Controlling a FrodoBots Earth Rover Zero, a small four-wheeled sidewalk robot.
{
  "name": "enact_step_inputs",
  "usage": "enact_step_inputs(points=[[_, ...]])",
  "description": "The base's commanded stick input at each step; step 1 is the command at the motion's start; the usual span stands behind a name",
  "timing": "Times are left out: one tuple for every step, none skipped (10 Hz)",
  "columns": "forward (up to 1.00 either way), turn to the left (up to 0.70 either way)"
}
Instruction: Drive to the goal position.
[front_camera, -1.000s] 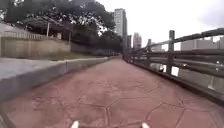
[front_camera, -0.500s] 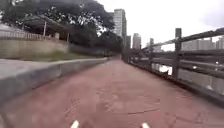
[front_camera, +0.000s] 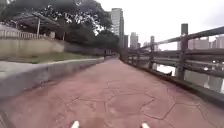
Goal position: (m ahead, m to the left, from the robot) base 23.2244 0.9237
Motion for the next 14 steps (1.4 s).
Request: enact_step_inputs(points=[[0.7,0.0],[0.7,0.0],[0.7,0.0],[0.7,0.0],[0.7,0.0],[0.7,0.0],[0.7,0.0],[0.7,0.0],[0.7,0.0],[0.7,0.0],[0.7,0.0],[0.7,0.0],[0.7,0.0],[0.7,0.0]])
